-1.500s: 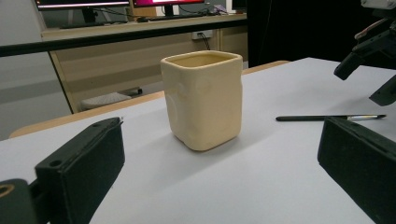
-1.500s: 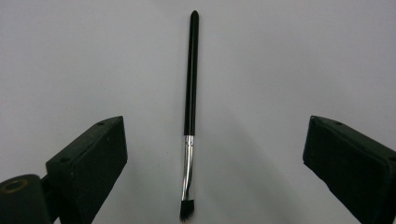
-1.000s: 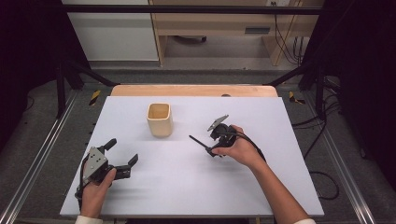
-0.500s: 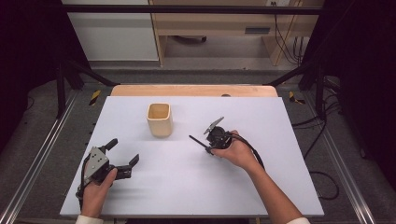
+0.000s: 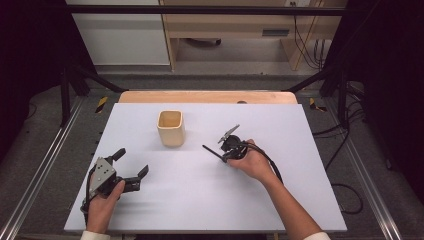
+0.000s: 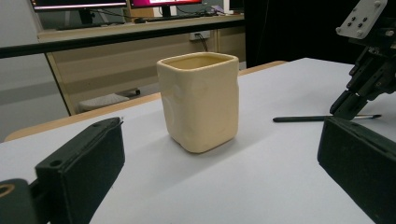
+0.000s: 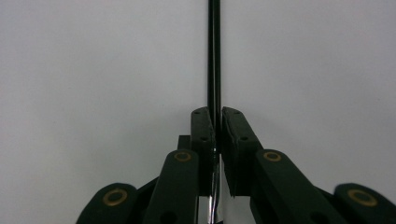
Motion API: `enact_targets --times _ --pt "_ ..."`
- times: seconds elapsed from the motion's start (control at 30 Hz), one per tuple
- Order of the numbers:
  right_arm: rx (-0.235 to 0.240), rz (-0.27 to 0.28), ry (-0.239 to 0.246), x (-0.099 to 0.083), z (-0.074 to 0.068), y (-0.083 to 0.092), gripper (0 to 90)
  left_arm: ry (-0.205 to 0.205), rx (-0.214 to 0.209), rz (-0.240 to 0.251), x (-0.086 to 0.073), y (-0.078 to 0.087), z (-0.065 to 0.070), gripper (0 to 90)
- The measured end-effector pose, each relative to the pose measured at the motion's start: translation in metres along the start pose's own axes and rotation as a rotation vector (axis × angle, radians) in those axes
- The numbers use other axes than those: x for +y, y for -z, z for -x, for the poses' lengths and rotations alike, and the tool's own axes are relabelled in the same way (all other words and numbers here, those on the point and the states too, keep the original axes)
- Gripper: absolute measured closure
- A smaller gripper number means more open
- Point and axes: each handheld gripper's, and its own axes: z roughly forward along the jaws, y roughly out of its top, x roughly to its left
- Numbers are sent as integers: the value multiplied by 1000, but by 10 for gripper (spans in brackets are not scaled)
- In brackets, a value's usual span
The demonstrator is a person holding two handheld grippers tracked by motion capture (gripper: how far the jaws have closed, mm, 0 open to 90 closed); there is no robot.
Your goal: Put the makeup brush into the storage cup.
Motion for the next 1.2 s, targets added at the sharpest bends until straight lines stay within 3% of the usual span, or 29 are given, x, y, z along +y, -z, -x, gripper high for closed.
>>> enact_targets --times 0.03,0.23,0.53,0.67,0.7,0.73,0.77,0.8,0.9,0.93,0.97,1.03,1.1,1.2 --pt "7 -7 -17 1 -1 0 836 2 -1 1 0 0 0 5" --pt "33 -4 -14 1 0 2 838 -10 -3 -5 2 -1 1 6" --pt "102 -6 -14 -3 3 16 839 -100 -28 -47 13 -6 14 7" --pt "112 0 -2 -5 3 29 839 -174 -61 -79 26 -15 29 9" --pt "109 -5 2 -6 3 33 839 -174 -61 -79 26 -15 29 9" --pt "109 -9 11 -6 3 36 839 -223 -84 -101 33 -22 39 10" --pt "108 -13 18 -6 2 39 839 -223 -84 -101 33 -22 39 10" --pt "103 -16 23 -6 1 42 839 -267 -116 -119 38 -30 50 10" --pt "97 -22 48 -6 -1 51 839 -303 -144 -136 43 -39 59 10" --pt "93 -27 66 -6 -1 53 839 -334 -174 -159 47 -48 67 10" --pt "88 -31 75 -6 -2 56 839 -334 -174 -159 47 -48 67 14" --pt "85 -31 89 -6 -3 61 838 -378 -164 -198 51 -56 75 21" --pt "83 -30 100 -6 -3 67 839 -425 -183 -202 59 -66 85 23" --pt "79 -32 111 -5 -2 73 839 -446 -205 -195 68 -76 89 23"
